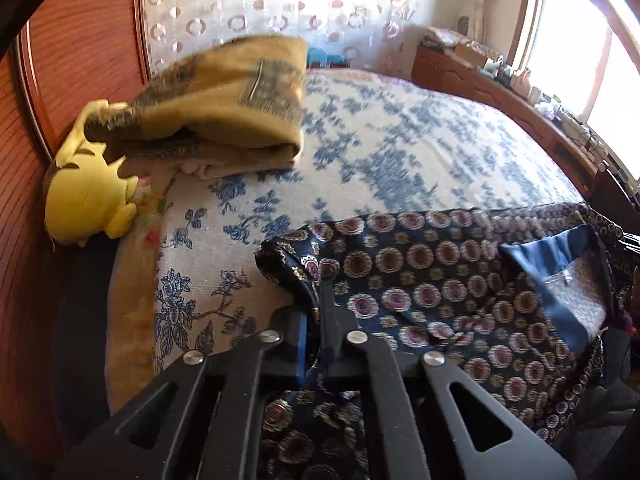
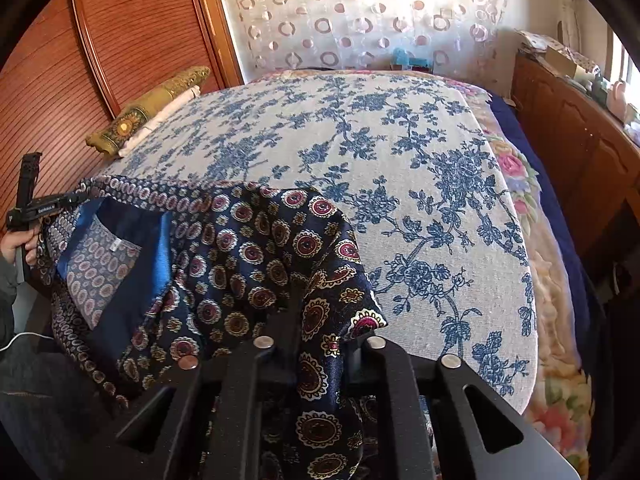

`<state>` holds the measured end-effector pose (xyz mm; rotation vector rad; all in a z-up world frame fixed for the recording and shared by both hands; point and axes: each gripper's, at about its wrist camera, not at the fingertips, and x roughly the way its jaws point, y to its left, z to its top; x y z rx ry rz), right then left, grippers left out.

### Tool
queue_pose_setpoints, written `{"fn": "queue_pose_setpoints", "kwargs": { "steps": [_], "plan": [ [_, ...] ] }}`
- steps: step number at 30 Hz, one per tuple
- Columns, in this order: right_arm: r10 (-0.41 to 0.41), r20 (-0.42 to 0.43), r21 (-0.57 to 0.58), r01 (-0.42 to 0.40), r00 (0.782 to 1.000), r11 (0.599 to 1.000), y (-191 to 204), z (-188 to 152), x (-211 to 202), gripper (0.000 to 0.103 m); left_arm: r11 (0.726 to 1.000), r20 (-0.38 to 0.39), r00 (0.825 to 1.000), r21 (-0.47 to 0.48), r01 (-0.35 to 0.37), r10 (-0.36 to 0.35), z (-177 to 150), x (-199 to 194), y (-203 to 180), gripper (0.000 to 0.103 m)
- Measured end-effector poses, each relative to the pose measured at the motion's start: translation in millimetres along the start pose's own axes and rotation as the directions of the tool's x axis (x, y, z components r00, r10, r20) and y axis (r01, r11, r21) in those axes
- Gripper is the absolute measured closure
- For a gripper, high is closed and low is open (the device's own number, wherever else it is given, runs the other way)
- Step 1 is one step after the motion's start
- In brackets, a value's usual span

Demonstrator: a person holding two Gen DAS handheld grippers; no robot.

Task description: Fold small clothes

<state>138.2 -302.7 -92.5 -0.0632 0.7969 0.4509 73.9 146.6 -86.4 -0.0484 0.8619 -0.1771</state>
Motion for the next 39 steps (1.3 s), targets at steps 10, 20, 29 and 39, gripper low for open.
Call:
{"fn": "queue_pose_setpoints", "kwargs": {
  "steps": [10, 20, 29, 39],
  "plan": [
    [0.018, 0.249, 0.018, -0.024, 0.968, 1.0, 17.2, 0.7, -109.4, 0.094, 0.989, 0.333, 0.932, 0.006, 0.149, -0.142, 21.6, -147.3, -32.4, 0.099],
    [-0.117, 0.455, -0.125, 0.193, 0.883, 0.973, 12.3, 145.5, -209.3, 0.094, 0.997, 0.484, 0.875, 0.069, -0.016, -0.02, 173.5, -186.4, -40.0, 0.099],
    [-0.328, 0.162, -0.035, 0.338, 0.931, 0.941, -60.5, 250.4, -18.8, 0.073, 0.997, 0.247, 0.967, 0.036, -0.075, 0.064, 222.2, -13.2, -15.8, 0.083],
    [-0.271, 0.031, 0.007, 0.271, 0.962, 0.963, -92.4, 174.0, 29.8, 0.061, 0.992, 0.12, 0.992, 0.119, 0.029, -0.044, 142.4, 12.4, -35.8, 0.024]
  ]
}}
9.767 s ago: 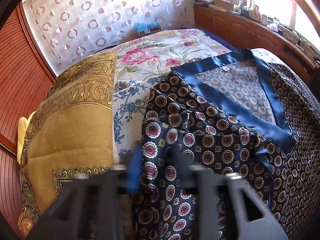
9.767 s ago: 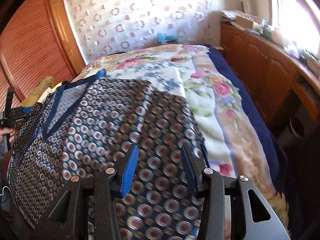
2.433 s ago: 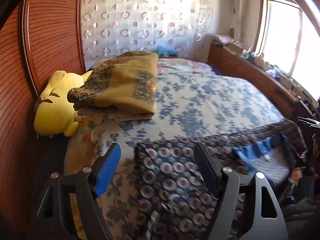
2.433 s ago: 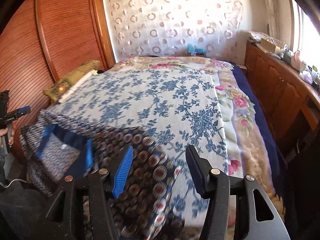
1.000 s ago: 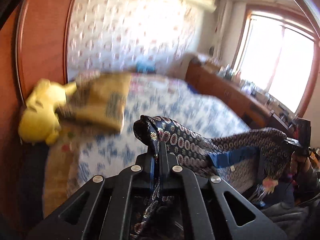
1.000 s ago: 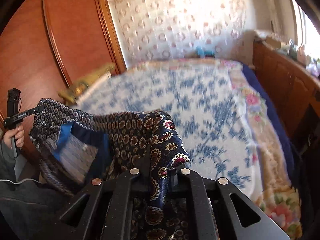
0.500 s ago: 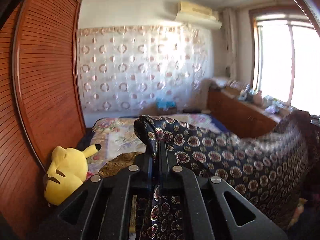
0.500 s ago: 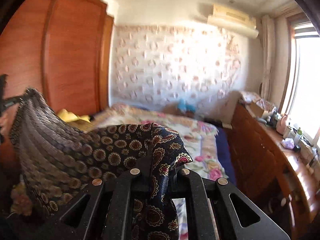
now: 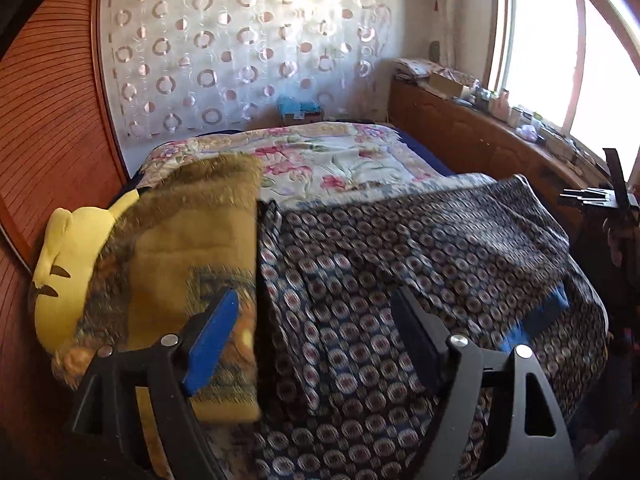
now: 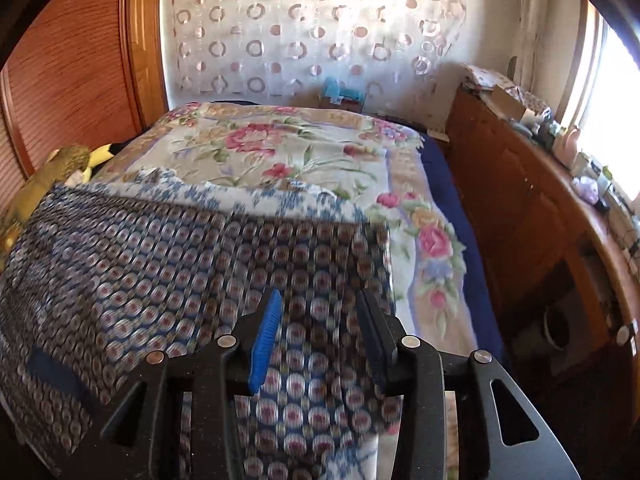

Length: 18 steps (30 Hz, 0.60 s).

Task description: Fold small clothes

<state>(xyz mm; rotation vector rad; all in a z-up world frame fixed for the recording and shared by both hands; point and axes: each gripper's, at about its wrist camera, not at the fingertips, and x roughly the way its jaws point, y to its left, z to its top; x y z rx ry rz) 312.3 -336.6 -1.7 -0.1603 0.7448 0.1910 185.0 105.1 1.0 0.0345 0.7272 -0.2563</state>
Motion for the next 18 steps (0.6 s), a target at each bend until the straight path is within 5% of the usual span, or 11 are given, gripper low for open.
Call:
{"fn": "queue_pose_setpoints", "kwargs": {
  "steps": [10, 18],
  "plan": [
    [0.121, -0.042, 0.038, -0.12, 0.992, 0.992, -19.1, -103.7, -44.9, 0.061, 0.997, -0.093, 0.995, 0.071, 0.039, -0.032, -61.9, 13.7, -31.6, 0.024],
    [0.104, -0.07, 0.047, -0.101, 0.992, 0.994, -21.3, -136.3, -33.0, 0.065, 0.999, -0.159, 0.987, 0.044, 0.019, -0.012, -84.8, 27.7, -25.6, 0.024]
  ]
}}
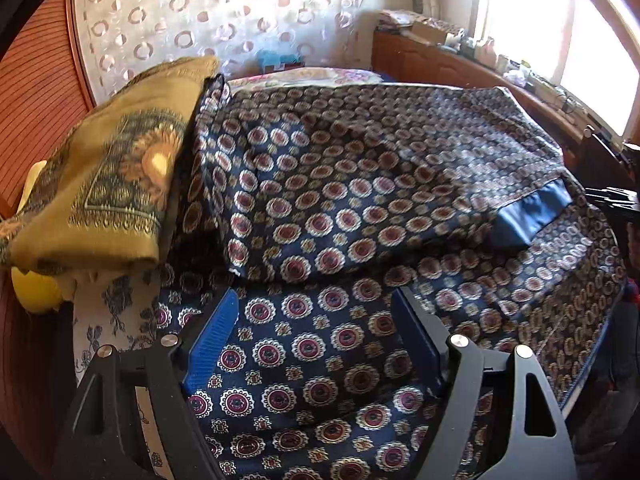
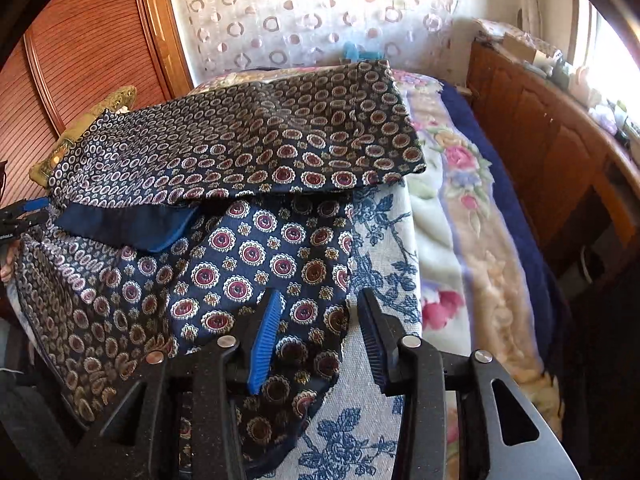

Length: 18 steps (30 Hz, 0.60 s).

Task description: Fold small clothes

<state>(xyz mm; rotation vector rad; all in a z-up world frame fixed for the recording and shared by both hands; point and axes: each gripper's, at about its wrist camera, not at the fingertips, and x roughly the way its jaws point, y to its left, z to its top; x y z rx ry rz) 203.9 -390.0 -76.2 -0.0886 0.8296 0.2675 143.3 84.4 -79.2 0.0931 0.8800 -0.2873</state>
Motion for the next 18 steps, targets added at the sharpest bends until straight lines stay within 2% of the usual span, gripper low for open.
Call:
{"fn": "queue_pose_setpoints", "kwargs": {
  "steps": [3, 4, 5, 8, 11, 14, 15, 18],
  "plan": [
    [-0.009, 0.005, -0.039, 0.009, 1.0, 0.999, 7.1, -0.7, 1.5, 0.083, 1.0, -0.009, 1.0, -0.005, -0.019, 0.019, -2.1, 5.2, 1.2, 0.023],
    [-0.013, 0.005, -0.058, 0.013, 1.0, 0.998, 9.3, -0.7, 2.3, 0.096, 1.0, -0.009, 1.0, -0.002, -0.025, 0.025, -2.9, 5.1, 1.3, 0.022],
    [-0.009, 0.002, -0.068, 0.009, 1.0, 0.998, 12.0, -0.3, 4.6, 0.099, 1.0, -0.009, 1.0, -0.001, -0.024, 0.024, -3.1, 5.5, 1.3, 0.021],
    [-0.037, -0.014, -0.086, 0.035, 0.999, 0.996, 15.2, -6.3, 1.8, 0.101, 1.0, -0.012, 0.999, 0.001, -0.032, 0.032, -3.9, 5.4, 1.2, 0.018],
    [-0.062, -0.019, -0.068, 0.061, 0.998, 0.996, 6.2, -13.1, -3.8, 0.101, 0.999, -0.024, 0.999, -0.014, -0.04, 0.039, -1.7, 11.1, 2.8, 0.009],
    [-0.039, -0.016, -0.042, 0.038, 0.999, 0.998, -0.7, -16.0, -5.7, 0.101, 0.999, -0.03, 0.999, -0.013, -0.043, 0.043, -1.9, 11.8, 3.7, 0.005],
    [-0.033, -0.015, -0.035, 0.032, 0.999, 0.999, -0.9, -15.9, -5.5, 0.101, 0.999, -0.035, 0.998, -0.013, -0.046, 0.046, -1.6, 12.8, 3.8, 0.0],
    [-0.038, -0.012, -0.045, 0.037, 0.999, 0.998, 2.6, -16.3, -6.2, 0.101, 0.999, -0.038, 0.998, -0.015, -0.048, 0.047, -1.6, 14.2, 3.9, 0.0]
  ]
}}
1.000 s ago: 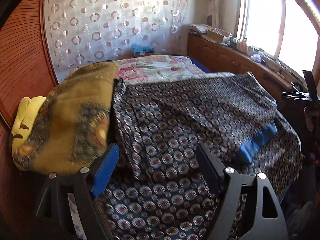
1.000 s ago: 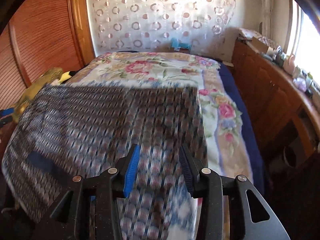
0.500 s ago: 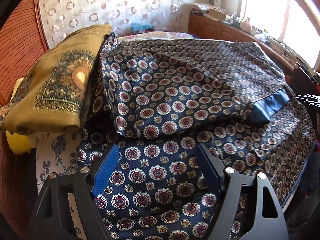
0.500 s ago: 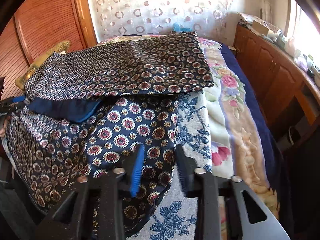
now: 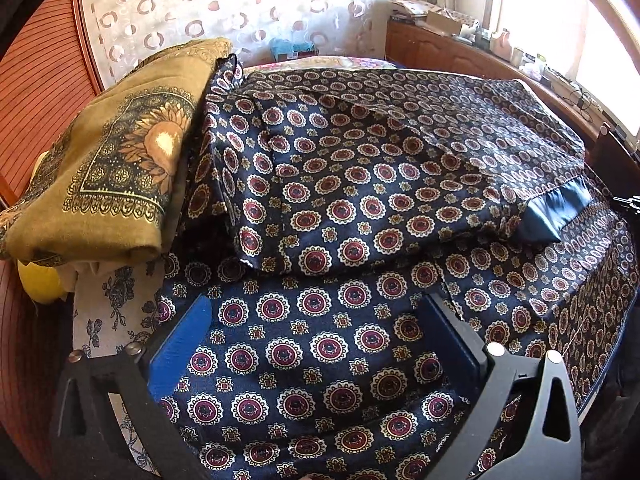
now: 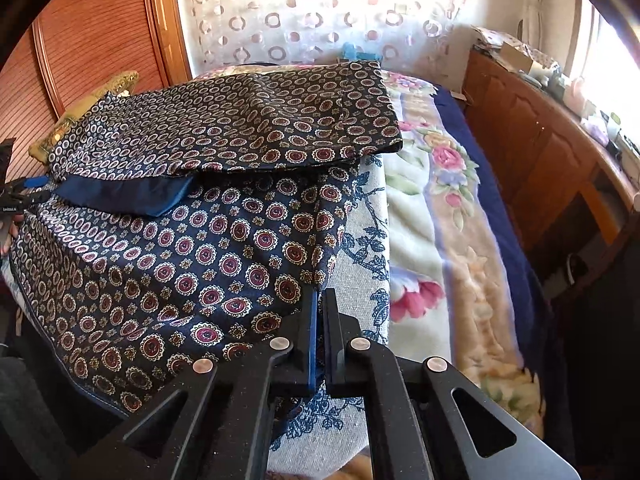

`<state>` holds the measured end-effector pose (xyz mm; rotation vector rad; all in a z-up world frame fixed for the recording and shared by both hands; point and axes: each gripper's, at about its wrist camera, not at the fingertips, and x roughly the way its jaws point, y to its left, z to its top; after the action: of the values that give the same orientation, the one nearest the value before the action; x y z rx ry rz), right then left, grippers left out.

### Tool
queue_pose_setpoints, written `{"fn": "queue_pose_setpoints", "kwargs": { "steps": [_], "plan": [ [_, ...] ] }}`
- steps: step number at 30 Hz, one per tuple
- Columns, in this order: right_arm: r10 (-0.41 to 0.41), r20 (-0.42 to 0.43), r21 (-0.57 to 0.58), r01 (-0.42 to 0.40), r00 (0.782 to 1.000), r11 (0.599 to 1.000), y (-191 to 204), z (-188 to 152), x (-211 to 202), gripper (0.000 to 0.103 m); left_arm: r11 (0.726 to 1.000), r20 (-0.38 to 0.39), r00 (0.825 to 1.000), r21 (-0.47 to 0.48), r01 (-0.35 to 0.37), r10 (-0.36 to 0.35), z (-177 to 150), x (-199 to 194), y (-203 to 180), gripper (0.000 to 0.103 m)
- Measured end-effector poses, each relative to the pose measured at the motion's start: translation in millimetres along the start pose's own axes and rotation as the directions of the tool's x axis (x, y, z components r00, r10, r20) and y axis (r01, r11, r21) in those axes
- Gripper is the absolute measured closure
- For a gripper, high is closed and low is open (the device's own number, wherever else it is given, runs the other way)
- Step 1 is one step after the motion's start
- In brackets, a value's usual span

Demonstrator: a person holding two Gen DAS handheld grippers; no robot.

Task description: Fold small clothes

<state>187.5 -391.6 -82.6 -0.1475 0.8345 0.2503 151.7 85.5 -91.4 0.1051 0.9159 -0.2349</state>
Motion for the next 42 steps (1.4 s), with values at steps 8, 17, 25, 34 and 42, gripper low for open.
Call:
{"fn": "queue_pose_setpoints", "kwargs": {
  "steps": [8, 17, 25, 34, 42],
  "plan": [
    [0.002, -0.011, -0.017, -0.002, 1.0, 1.0, 2.3, -5.0, -1.6, 0.101, 1.0, 0.0, 1.0, 0.001, 0.0, 0.0, 0.1, 0.1, 0.0, 0.0],
    [0.013, 0.053, 0.045, -0.016, 0.999, 0.999, -7.2, 0.4, -15.4, 0.097, 1.0, 0.0, 1.0, 0.0, 0.001, -0.001, 0.7, 1.2, 0.6, 0.0],
    [-0.038, 0.13, 0.112, 0.024, 0.991, 0.993, -13.9, 24.5, -14.3, 0.063, 0.998, 0.032, 0.999, -0.06, 0.019, -0.017, 1.3, -14.6, 16.2, 0.001],
    [-0.049, 0.106, 0.142, 0.033, 0.993, 0.989, -18.1, 54.1, 16.9, 0.062, 0.99, 0.103, 0.994, -0.138, 0.042, -0.028, 21.5, -33.6, 48.0, 0.052],
    [-0.064, 0.083, 0.175, 0.049, 0.994, 0.983, -29.7, 74.6, 38.0, 0.062, 0.995, 0.08, 0.995, -0.077, -0.057, 0.063, 37.2, -11.1, 37.4, 0.059]
  ]
}}
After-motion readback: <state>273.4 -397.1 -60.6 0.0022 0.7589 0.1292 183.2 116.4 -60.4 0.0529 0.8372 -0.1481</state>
